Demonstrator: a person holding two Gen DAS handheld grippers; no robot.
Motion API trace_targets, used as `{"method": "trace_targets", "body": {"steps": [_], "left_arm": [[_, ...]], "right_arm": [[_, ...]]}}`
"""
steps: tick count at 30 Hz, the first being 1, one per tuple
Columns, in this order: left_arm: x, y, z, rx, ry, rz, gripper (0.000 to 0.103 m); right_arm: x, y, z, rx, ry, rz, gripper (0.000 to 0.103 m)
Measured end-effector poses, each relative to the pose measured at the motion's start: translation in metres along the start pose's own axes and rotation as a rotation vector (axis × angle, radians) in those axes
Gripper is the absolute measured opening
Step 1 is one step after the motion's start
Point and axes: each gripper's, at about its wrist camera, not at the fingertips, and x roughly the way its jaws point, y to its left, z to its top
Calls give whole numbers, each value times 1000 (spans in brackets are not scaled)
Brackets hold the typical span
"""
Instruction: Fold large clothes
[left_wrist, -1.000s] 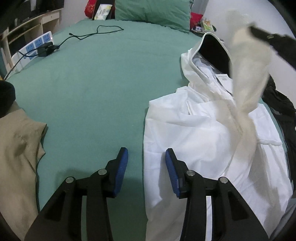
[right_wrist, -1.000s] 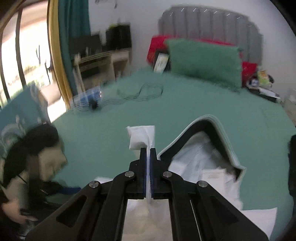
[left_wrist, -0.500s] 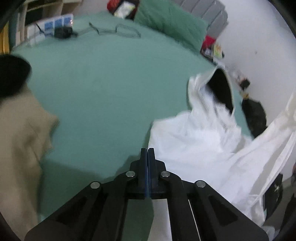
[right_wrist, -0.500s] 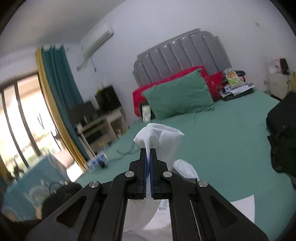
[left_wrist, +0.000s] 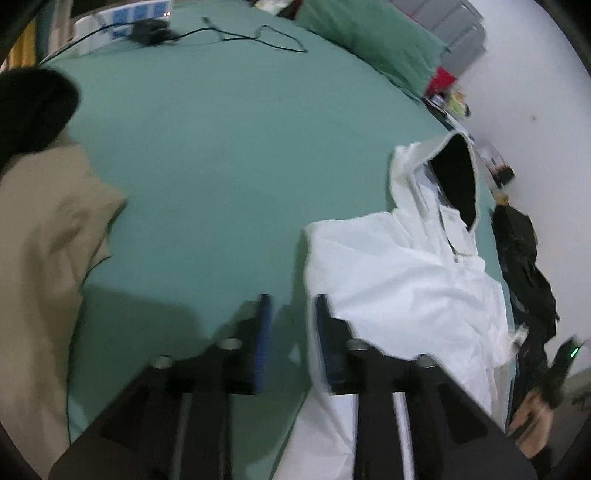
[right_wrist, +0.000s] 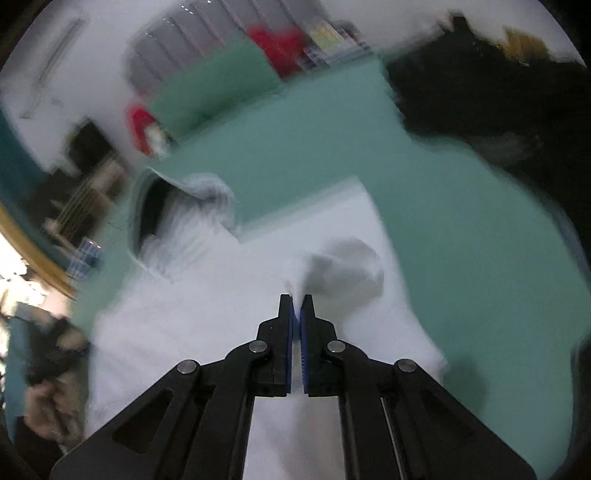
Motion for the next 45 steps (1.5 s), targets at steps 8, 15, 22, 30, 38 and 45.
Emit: {"method": "trace_targets", "body": {"steps": [8,15,22,30,38,45], "left_arm": [[-17,-29,-3,77,-39,-23,46],[27,-52,-29,235,66,36,46],[23,-49,-16,241,-50,90,2],[31,-40,5,238,-11,114,3],[36,-38,-6,272,-8,117,7],[31,-45,-12,329,-20,165,8]], "right_arm": [[-8,0,9,-72,-63,-58,56],[20,-18,17,-198,46,-50,55],[25,-6,4,-364,28,-139,6],[23,16,23,-410,-37,-159,6],[45,-16,15,-212,65,-121,41],[25,0,15,-231,43,-175,58]]}}
